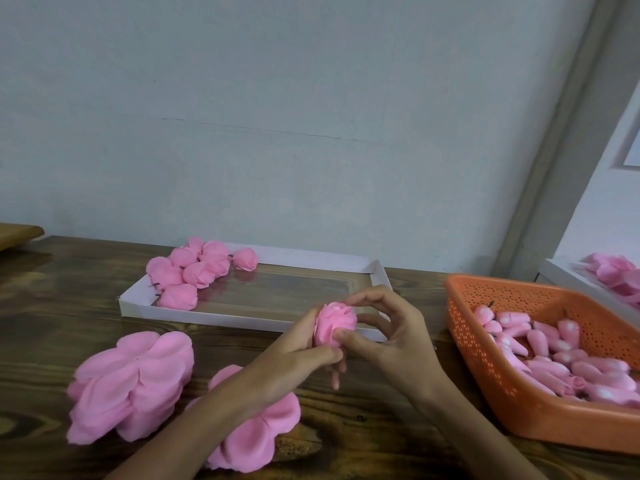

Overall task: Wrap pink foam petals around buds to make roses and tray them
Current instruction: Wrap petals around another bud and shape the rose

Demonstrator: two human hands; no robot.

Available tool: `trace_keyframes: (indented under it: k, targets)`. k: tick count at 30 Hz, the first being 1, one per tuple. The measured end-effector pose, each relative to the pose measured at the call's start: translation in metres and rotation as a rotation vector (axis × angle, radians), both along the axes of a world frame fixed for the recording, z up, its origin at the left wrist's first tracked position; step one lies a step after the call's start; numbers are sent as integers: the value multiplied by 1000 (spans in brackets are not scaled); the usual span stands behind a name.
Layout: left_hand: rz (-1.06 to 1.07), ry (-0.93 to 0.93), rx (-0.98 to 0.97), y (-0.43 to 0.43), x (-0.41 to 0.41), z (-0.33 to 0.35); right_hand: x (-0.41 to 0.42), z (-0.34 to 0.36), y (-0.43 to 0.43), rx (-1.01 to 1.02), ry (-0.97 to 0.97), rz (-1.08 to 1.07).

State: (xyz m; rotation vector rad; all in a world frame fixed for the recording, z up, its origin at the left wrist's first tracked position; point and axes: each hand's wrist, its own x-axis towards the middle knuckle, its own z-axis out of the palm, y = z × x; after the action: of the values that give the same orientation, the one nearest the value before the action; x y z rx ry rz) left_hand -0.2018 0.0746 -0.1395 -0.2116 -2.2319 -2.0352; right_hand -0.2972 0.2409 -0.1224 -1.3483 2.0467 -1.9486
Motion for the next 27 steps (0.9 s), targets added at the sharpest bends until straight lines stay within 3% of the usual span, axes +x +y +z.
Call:
trace_keyframes:
  k: [3,5,11,14,19,27]
  targets:
    - [52,10,-92,-1,-1,-2,-1,-1,0,-1,4,5]
    - [56,3,-54,-1,-2,-2,0,0,0,2,-10,21]
    - [-64,-5,417,1,-5,2,-1,2,0,-82,-28,93]
    - [-134,30,541,-2,-4,6,-3,3,1,-100,-25,141]
    - [-203,12,604,-7,-5,2,-2,2,0,-67,91,105]
    - [-278,40,525,-7,-7,3,1,1,-3,-32,198,3]
